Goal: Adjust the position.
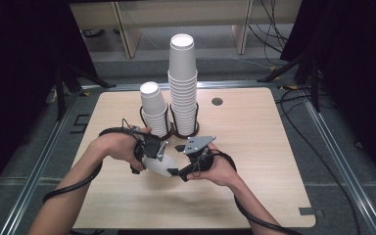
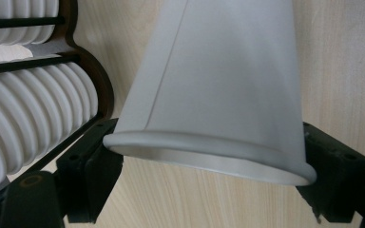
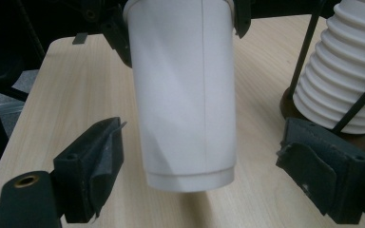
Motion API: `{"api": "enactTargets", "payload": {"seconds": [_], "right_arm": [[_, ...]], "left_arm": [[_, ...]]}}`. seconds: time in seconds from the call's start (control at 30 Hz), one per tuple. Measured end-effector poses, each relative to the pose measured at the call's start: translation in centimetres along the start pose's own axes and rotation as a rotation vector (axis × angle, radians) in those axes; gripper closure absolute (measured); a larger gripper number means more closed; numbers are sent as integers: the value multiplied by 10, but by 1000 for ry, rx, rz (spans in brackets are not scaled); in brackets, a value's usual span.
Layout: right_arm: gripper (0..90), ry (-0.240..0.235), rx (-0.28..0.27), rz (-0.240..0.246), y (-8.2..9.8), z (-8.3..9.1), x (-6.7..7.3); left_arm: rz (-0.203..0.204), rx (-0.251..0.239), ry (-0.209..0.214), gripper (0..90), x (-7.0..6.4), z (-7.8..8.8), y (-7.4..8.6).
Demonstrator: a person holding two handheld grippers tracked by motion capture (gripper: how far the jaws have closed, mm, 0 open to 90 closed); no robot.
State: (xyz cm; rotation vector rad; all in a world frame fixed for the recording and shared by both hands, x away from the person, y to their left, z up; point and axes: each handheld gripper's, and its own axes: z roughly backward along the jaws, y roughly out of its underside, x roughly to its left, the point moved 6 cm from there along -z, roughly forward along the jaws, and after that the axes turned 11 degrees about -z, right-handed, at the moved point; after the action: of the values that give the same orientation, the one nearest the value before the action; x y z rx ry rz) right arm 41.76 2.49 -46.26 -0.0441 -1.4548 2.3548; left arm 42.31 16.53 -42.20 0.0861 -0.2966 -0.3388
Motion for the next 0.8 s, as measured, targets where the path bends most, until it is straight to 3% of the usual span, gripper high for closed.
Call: {"api": "enactTargets", "payload": {"seconds": [0.6,0.63,0.67,0.7,0.73,0.77,0.8], "right_arm": [[157,-29,24,27,-8,-22,5],[157,-34,26,23,-9,-23,6],[157,-34,31,-17,-7,-25,8],[157,-43,31,20,-8,-26,7],[157,-42,29,-19,-7,-27,10],[158,-40,42,-14,-7,-27,10],[158,-45,31,30,-9,-29,8]], "left_arm": [[-14,7,2,165,0,0,-2],[-14,7,4,164,0,0,-1],[-16,7,4,165,0,0,-1],[-16,7,2,164,0,0,-1],[-16,9,5,164,0,0,-1],[8,-13,3,164,-2,-1,-2],[9,-15,3,164,-2,-1,-2]]}}
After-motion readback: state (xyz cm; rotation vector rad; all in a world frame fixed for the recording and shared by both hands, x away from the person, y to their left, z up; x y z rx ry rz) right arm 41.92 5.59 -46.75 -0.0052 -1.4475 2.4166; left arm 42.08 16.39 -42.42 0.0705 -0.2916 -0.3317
